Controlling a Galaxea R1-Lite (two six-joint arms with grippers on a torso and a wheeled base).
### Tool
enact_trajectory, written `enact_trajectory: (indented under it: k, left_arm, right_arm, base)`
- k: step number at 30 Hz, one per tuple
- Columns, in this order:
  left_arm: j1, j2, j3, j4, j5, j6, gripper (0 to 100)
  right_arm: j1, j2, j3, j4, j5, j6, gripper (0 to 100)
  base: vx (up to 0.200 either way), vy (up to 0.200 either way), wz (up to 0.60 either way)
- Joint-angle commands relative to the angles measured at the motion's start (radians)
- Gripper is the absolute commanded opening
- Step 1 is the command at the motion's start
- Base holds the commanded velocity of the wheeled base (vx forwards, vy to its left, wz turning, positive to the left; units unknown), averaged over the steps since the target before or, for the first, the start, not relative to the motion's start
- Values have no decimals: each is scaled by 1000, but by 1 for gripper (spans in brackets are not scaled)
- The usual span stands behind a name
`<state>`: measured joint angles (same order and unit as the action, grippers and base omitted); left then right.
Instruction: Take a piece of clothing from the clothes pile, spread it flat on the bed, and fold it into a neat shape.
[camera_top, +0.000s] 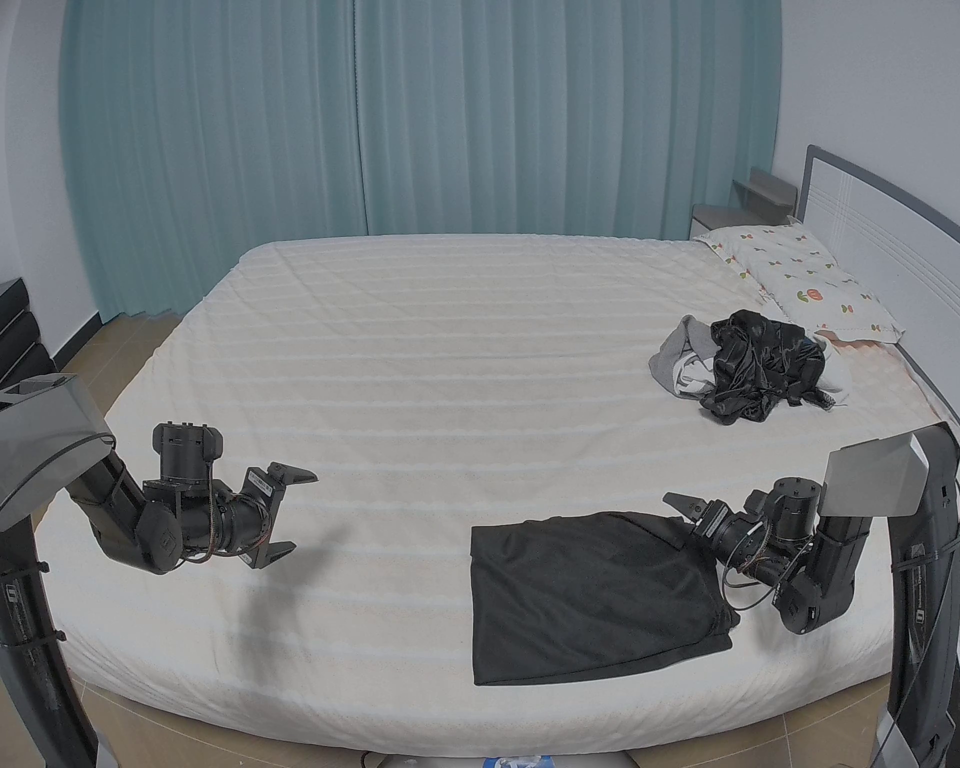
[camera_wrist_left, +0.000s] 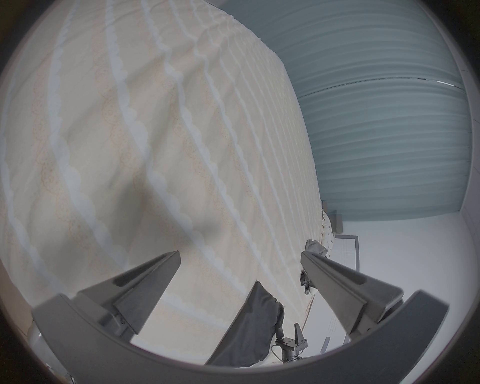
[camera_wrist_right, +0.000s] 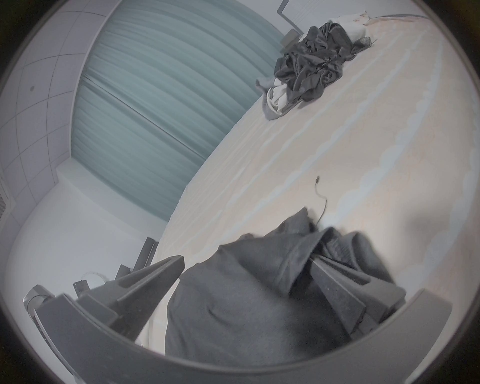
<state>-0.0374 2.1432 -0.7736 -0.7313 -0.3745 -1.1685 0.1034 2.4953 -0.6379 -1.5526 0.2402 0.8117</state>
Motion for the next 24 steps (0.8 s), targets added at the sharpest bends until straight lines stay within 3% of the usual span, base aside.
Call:
enact_trajectory:
  k: [1, 10, 18, 24]
  left_arm:
    - [-1, 1, 0, 0, 0, 0, 100]
    - [-1, 3, -1, 0, 0, 1, 100]
    - [-1, 6, -3, 0, 0, 1, 100]
    - [-7, 7, -3, 0, 2, 1, 100]
  right_arm:
    - [-19, -3, -22, -11, -13, 26, 100]
    - [-21, -90, 78, -9, -1, 47, 100]
    - [125, -124, 106, -9, 11, 43, 100]
    - [160, -46, 80, -9, 10, 38, 100]
  base:
    - [0, 0, 0]
    - [0, 0, 0]
    - [0, 0, 0]
    - [0, 0, 0]
